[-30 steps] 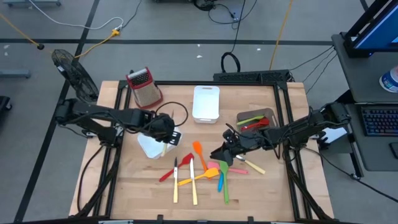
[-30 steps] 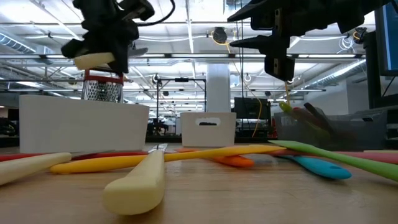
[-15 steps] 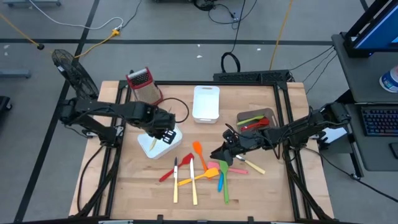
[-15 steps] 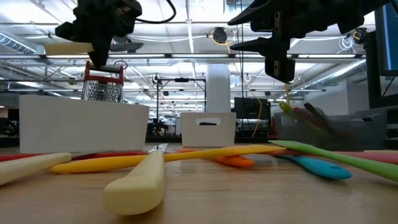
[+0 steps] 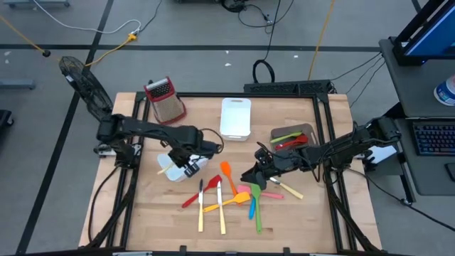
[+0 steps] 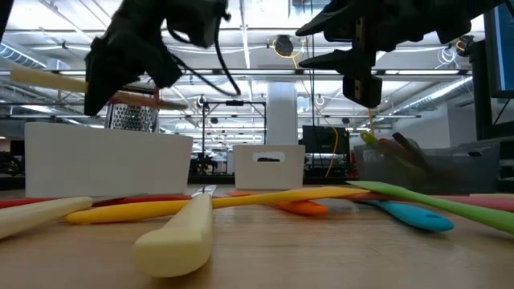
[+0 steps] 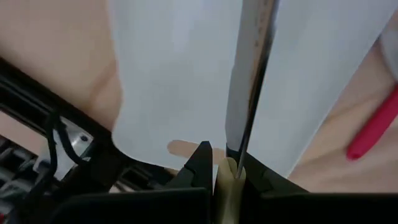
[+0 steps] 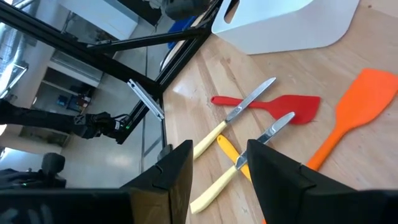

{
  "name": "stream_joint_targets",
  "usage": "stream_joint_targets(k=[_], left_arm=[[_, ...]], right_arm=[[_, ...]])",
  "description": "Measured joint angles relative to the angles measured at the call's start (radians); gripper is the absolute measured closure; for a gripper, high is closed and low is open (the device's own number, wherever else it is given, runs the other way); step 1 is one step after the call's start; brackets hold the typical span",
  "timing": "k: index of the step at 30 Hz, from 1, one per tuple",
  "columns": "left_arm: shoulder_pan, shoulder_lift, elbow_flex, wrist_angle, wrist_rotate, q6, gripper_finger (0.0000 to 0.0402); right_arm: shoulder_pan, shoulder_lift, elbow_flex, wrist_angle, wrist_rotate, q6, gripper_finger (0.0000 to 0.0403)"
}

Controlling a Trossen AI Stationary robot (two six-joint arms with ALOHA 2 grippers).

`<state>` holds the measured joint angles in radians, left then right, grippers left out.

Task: Pick & Place Kitchen Items
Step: Put the white table knife into the bottom white bin

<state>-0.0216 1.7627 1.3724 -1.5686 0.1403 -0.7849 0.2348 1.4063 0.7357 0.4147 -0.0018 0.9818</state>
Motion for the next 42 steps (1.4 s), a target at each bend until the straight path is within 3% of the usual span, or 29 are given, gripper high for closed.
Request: stream_joint_targets(k=[7,26,33,42], left_arm=[[0.001,0.049,-0.003,-0.002,0.101,0.081,0.0385],[0.008,0.043,-0.028,-0.002,0.289,-0.009,0.0385],[0.034,0.043,-0.131,-0.003,0.305,-0.001,0.0385],[0.104,0.043,-0.134,0.01,0.277,0.062,0.0385]], right_arm=[[0.0,0.0,0.0,-0.008,0.0,0.0,0.0257],[0.002,0.0,0.0,-0.008,-0.003,0.0,0.0257],[0.003,0.0,0.0,-0.008,-0.003,-0.003,0.0258],[0.003,0.0,0.0,-0.008,-0.003,-0.007,0.0257]])
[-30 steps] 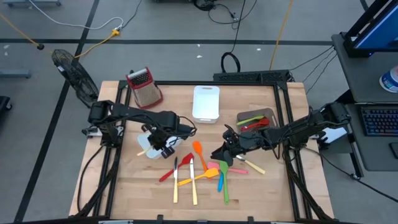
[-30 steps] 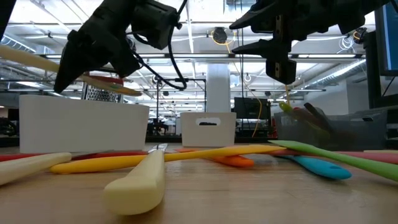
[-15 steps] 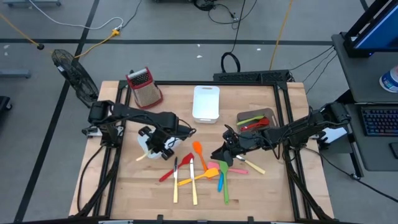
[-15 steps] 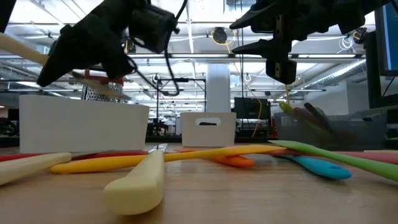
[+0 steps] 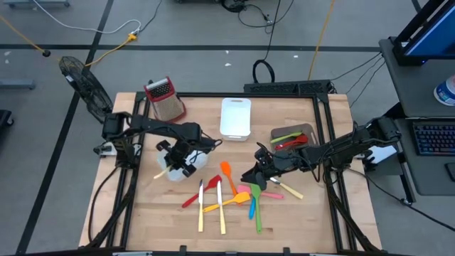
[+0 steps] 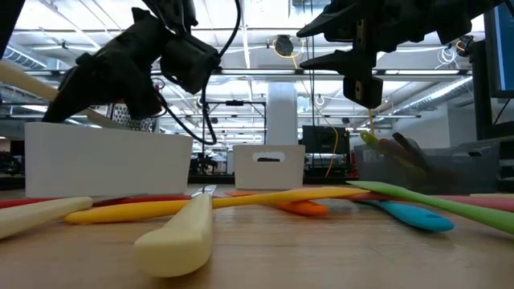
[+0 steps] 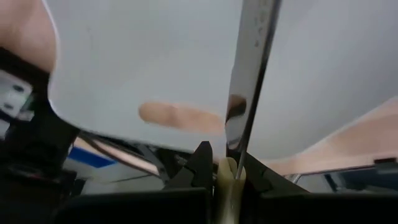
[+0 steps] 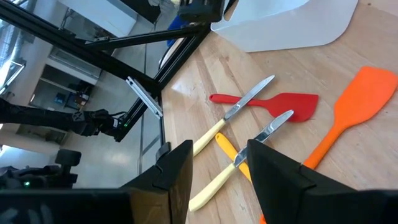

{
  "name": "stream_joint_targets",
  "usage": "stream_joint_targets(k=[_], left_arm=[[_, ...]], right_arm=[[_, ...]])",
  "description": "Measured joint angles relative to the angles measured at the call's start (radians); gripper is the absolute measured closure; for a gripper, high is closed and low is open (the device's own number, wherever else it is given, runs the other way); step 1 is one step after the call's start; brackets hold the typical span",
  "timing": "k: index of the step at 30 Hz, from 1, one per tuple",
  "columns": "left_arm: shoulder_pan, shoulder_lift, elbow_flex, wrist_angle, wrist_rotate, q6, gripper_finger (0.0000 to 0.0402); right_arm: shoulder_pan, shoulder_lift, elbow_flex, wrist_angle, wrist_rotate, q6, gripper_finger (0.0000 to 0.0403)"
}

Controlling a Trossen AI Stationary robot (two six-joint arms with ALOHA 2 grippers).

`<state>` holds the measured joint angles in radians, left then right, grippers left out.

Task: Pick & Place Kitchen Items
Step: Put the white table knife into the bottom white bin

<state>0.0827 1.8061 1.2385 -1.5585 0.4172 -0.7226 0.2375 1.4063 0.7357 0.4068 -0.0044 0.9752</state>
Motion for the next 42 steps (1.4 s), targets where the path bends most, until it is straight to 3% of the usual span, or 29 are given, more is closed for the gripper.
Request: stream_joint_targets(k=[11,24,42], left_arm=[[0.097,0.0,0.0,0.043,0.009,0.053,0.0377],[0.107,0.0,0.0,0.073,0.0,0.089,0.0357],[0.107,-0.03,0.002,-0.003,-0.038,0.124,0.022]], right_arm=[[0.0,0.0,0.0,0.0,0.001,0.007,0.0257],[0.0,0.0,0.0,0.0,0.002,0.007,0.0257],[0.0,0.0,0.0,0.0,0.001,0.007,0.0257]])
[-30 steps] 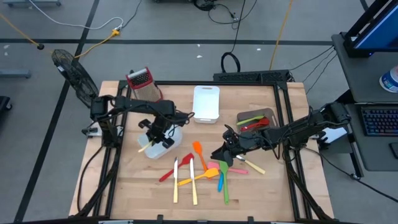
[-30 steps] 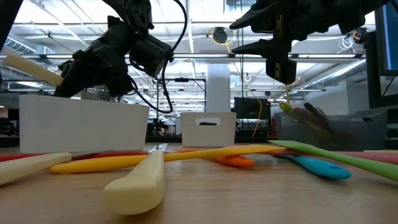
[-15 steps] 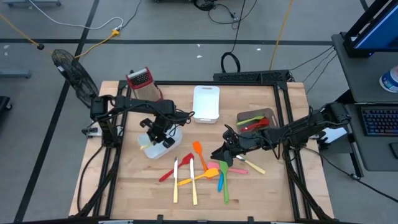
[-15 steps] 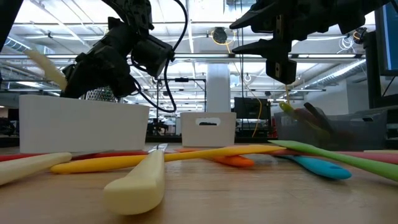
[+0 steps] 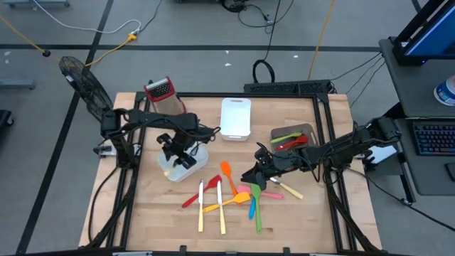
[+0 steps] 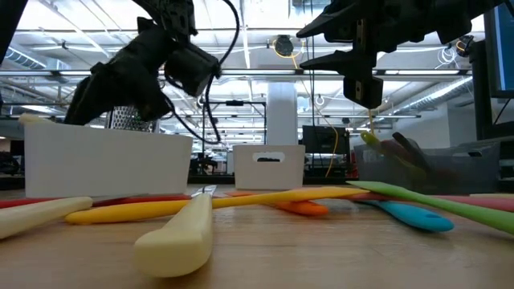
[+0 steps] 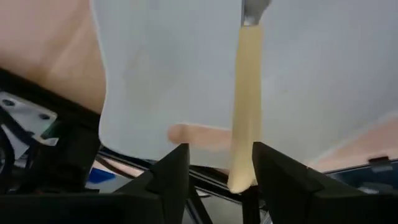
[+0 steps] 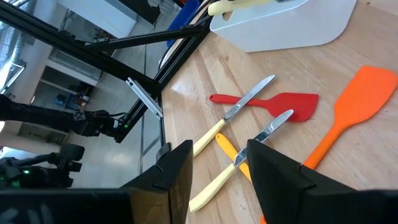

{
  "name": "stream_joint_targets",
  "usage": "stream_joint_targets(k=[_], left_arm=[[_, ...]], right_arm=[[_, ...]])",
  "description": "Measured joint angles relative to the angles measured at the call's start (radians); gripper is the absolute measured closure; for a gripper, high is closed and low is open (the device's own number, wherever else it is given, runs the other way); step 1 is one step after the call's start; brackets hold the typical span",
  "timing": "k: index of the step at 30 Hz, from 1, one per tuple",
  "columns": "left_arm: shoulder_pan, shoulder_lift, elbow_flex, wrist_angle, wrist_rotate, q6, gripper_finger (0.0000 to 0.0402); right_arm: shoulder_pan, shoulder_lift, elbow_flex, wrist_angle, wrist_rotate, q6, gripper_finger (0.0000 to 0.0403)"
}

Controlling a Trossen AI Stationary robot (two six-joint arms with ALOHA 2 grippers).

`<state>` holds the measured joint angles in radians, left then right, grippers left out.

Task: Pick & Place Kitchen Items
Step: Put the white table knife into the bottom white bin

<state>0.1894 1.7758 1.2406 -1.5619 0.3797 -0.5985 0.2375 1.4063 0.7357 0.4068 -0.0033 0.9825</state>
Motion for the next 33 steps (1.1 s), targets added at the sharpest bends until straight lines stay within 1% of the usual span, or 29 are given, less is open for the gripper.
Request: stream_joint_targets(k=[5,9,14,18,25,28,33], left_arm=[[-0.002,-0.086,0.034,-0.009,-0.066,-0.083,0.021],[-0.01,-0.177,0.07,-0.002,-0.079,-0.19,0.021],[-0.075,-0.274,0.082,0.106,-0.08,-0.371,0.0208],[-0.163,-0.315,0.082,0.217,-0.066,-0.505,0.0213],[-0.358,-0.325,0.082,0.409,-0.087,-0.727,0.0222],[-0.438,-0.32,0.082,0.499,-0.143,-0.823,0.0221],[-0.551,-0.312,0.081,0.629,-0.295,-0.97,0.022]], right_arm=[[0.0,0.0,0.0,0.0,-0.001,0.0,0.0257],[0.0,0.0,0.0,0.0,0.0,0.0,0.0257],[0.0,0.0,0.0,0.0,0.0,-0.003,0.0258],[0.0,0.0,0.0,0.0,0.0,-0.042,0.0259],[-0.023,-0.01,0.0,0.0,0.002,-0.198,0.0259],[-0.038,-0.037,0.0,-0.001,-0.003,-0.283,0.026],[-0.063,-0.1,0.0,-0.008,-0.051,-0.402,0.0259]])
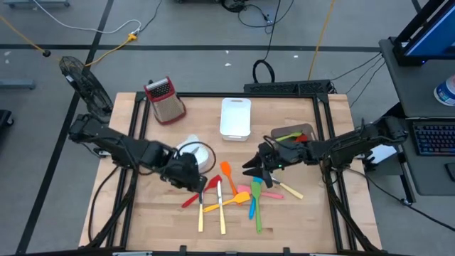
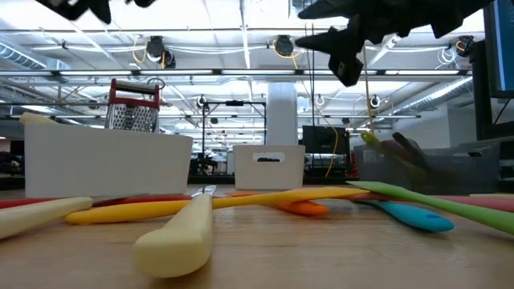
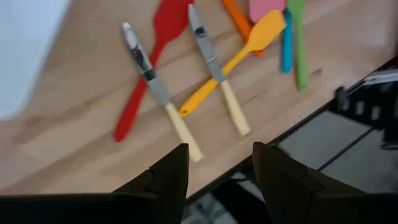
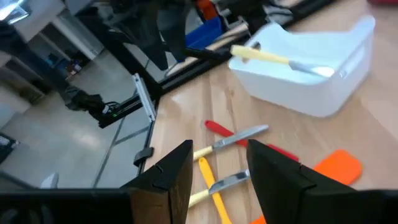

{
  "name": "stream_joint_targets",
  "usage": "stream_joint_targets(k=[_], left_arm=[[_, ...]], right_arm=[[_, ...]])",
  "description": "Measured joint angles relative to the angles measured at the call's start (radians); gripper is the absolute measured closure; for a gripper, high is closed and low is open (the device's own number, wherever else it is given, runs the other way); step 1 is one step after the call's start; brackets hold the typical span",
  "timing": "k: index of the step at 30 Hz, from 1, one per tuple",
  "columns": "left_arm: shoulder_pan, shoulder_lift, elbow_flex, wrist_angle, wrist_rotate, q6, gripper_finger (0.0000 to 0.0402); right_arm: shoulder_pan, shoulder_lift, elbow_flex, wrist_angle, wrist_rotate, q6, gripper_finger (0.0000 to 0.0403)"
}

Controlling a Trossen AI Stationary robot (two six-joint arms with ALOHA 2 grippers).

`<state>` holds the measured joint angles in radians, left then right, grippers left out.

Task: Pick & Place Kitchen Items
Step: Put the white table knife into the bottom white bin

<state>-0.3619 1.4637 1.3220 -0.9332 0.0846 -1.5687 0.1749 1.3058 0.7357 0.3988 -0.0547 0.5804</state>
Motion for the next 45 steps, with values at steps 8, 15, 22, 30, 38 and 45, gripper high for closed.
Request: stream_joint_targets(k=[8,15,22,30,38,45], left_arm=[[-0.099,0.053,0.0,0.135,-0.086,-0.172,0.022],[-0.125,0.175,-0.001,0.197,-0.02,-0.275,0.022],[-0.131,0.281,-0.001,0.219,0.027,-0.333,0.022],[-0.134,0.376,-0.001,0.235,0.103,-0.374,0.022],[-0.146,0.448,-0.001,0.242,0.118,-0.41,0.022],[-0.143,0.461,-0.001,0.24,0.095,-0.409,0.022]], right_arm=[[-0.005,-0.109,-0.001,-0.097,0.001,-0.132,0.0257],[-0.004,-0.17,-0.012,-0.155,0.001,-0.156,0.026],[-0.004,-0.214,-0.076,-0.118,0.001,-0.127,0.0259],[-0.005,-0.274,-0.172,-0.078,0.003,-0.065,0.026],[-0.006,-0.337,-0.227,-0.015,0.005,-0.089,0.026],[-0.006,-0.361,-0.242,-0.026,0.006,-0.103,0.0258]])
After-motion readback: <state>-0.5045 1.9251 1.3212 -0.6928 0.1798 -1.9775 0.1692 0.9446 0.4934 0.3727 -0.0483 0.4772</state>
